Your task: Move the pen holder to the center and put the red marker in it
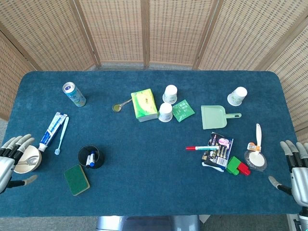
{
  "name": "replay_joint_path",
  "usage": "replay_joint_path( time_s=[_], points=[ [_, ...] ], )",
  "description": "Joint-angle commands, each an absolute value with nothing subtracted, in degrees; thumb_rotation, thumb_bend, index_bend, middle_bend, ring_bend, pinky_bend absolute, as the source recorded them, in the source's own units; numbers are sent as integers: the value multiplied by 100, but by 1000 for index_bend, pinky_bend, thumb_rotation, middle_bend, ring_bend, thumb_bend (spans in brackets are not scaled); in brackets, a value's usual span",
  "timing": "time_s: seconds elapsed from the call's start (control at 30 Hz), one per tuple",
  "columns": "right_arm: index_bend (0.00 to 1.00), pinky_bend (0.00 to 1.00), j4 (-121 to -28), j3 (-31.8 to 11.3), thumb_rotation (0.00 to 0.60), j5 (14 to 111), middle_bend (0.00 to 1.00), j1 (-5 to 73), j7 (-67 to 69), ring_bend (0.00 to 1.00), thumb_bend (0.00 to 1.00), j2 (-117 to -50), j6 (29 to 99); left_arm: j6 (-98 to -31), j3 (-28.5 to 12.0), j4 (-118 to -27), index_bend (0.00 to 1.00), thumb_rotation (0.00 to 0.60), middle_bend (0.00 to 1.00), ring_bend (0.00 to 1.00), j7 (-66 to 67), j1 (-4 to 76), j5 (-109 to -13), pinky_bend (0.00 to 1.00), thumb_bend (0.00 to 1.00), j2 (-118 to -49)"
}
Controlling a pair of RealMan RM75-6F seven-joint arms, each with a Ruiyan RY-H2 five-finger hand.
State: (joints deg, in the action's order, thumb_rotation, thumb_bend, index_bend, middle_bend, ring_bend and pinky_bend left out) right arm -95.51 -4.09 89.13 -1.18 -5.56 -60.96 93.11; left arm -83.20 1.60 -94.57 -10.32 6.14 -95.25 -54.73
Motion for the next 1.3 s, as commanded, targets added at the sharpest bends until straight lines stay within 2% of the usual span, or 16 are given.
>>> replay_joint_path(
  time_s=[0.03,0.27,0.47,1.13,1.2,1.3],
  points=[
    [70,0,-9548,-417,600,8900,0,-109,-529,0,0,-6088,9293,-7926,39,-9450,0,600,0,0,-754,875,-9336,0,8,-5570],
    [70,0,-9556,-414,600,8917,0,-123,-444,0,0,-6060,9322,-7035,-117,-9409,0,600,0,0,-519,1521,-9208,0,8,-5784],
    [70,0,-9556,-444,600,8852,0,-144,-293,0,0,-6008,9339,-6344,-184,-9620,0,600,0,0,347,2040,-9148,0,8,-6106],
    [71,0,-9531,-465,600,8791,0,-151,22,0,0,-5924,9303,-5608,-271,-10067,0,600,0,0,1939,2549,-8022,2,8,-6899],
    [71,0,-9528,-474,600,8770,0,-151,59,0,0,-5918,9299,-5545,-287,-10088,0,600,0,0,2084,2597,-7819,40,8,-6936],
    [72,0,-9516,-472,600,8757,0,-136,101,0,0,-5913,9256,-5356,-309,-10168,10,600,0,0,2232,2698,-7436,193,9,-6945]
  ],
)
